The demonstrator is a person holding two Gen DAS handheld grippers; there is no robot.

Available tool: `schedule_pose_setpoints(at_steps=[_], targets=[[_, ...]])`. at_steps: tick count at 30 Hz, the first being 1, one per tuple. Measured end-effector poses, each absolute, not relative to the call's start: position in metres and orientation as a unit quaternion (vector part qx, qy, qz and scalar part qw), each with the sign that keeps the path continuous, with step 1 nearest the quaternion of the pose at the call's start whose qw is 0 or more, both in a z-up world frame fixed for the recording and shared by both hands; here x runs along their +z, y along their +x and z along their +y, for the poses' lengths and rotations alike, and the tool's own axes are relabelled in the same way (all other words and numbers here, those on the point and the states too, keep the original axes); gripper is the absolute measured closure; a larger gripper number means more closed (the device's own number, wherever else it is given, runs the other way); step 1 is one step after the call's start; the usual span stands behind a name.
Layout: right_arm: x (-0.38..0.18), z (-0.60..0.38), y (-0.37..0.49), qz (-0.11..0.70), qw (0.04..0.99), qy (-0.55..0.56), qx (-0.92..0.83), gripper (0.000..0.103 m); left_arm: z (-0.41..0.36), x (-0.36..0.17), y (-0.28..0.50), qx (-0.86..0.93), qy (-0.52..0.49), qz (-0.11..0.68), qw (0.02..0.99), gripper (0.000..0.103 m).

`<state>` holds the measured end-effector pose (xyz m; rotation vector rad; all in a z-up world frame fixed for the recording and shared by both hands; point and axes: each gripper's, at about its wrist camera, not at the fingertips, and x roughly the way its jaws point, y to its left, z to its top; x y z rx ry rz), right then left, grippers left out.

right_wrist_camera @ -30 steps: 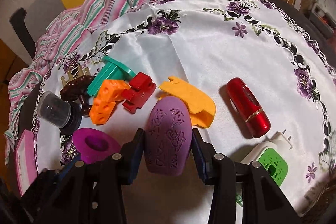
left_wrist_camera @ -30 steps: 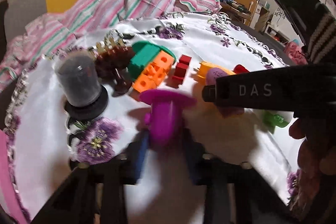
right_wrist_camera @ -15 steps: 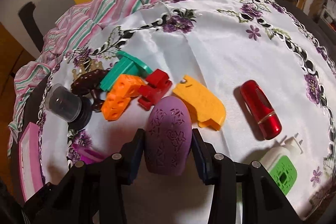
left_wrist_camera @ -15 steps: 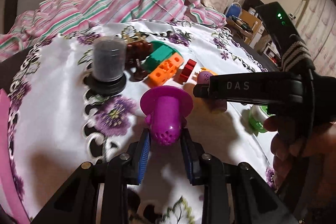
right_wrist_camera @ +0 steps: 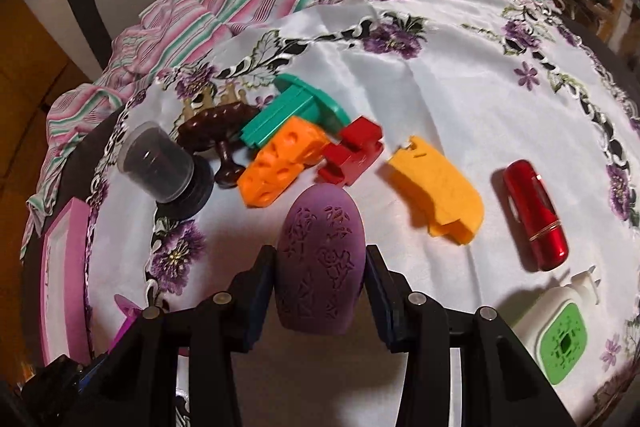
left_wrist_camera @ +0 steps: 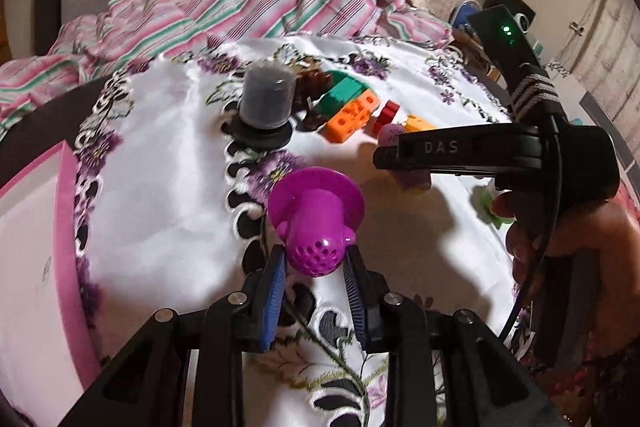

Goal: Organize rigid objects
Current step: 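Carry the magenta toy to the pink tray with the left gripper while the right carries the egg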

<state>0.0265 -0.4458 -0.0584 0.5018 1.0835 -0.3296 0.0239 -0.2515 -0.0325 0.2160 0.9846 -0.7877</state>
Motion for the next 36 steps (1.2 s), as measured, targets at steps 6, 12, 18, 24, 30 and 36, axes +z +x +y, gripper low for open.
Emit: schedule_pose_setpoints(at_steps=[6, 12, 18, 24, 30, 36], targets=[[-0.059, -0.441, 0.029, 0.511, 0.816, 0.233, -0.139, 0.058, -0.240, -0.030, 0.020, -0.349, 0.113, 0.471, 0.803, 0.074], [-0.061, -0.435, 0.031, 0.518, 0.815, 0.226, -0.130, 0.058, -0.239, -0.033, 0.026, -0.341, 0.110, 0.463, 0.811, 0.071], [-0.064, -0.436, 0.032, 0.521, 0.811, 0.231, -0.129, 0.058, -0.251, -0.035, 0.037, -0.336, 0.120, 0.446, 0.821, 0.067], [-0.065, -0.436, 0.033, 0.522, 0.812, 0.229, -0.129, 0.058, -0.260, -0.036, 0.050, -0.325, 0.116, 0.440, 0.829, 0.060], [-0.065, -0.435, 0.035, 0.524, 0.812, 0.221, -0.130, 0.058, -0.255, -0.041, 0.056, -0.339, 0.075, 0.447, 0.824, 0.070], [-0.065, -0.434, 0.037, 0.523, 0.814, 0.218, -0.129, 0.058, -0.241, -0.033, 0.053, -0.346, 0.056, 0.442, 0.826, 0.075]])
